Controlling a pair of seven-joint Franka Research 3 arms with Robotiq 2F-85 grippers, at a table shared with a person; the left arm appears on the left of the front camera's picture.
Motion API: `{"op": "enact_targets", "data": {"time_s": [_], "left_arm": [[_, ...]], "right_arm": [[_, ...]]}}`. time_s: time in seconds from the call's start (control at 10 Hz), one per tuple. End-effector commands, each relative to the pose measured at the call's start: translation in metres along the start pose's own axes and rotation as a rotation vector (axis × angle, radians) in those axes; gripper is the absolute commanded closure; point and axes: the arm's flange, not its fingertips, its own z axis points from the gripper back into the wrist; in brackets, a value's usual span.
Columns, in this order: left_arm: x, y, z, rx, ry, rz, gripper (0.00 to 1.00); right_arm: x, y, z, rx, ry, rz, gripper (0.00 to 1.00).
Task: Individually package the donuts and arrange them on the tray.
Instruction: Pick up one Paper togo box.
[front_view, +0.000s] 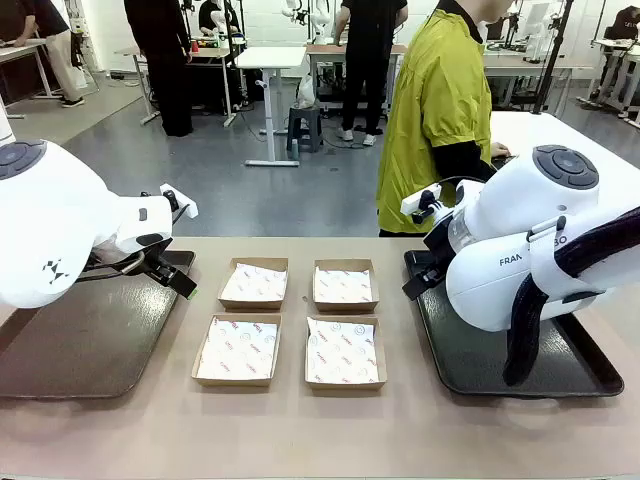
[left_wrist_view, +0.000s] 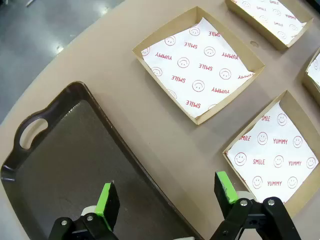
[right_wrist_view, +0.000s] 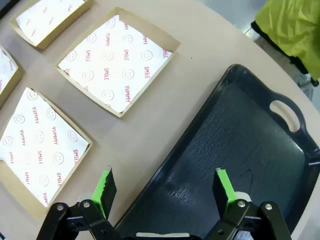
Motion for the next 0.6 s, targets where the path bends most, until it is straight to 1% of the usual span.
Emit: {"op": "enact_targets", "data": {"time_s": [0.0, 0.5], "left_arm": [[0.0, -0.0001, 0.0, 0.0, 0.0, 0.0, 0.0], [0.0, -0.0001, 0.0, 0.0, 0.0, 0.0, 0.0]], "right_arm": [[0.0, 0.0, 0.0, 0.0, 0.0, 0.0, 0.0], [0.0, 0.0, 0.0, 0.0, 0.0, 0.0, 0.0]]}}
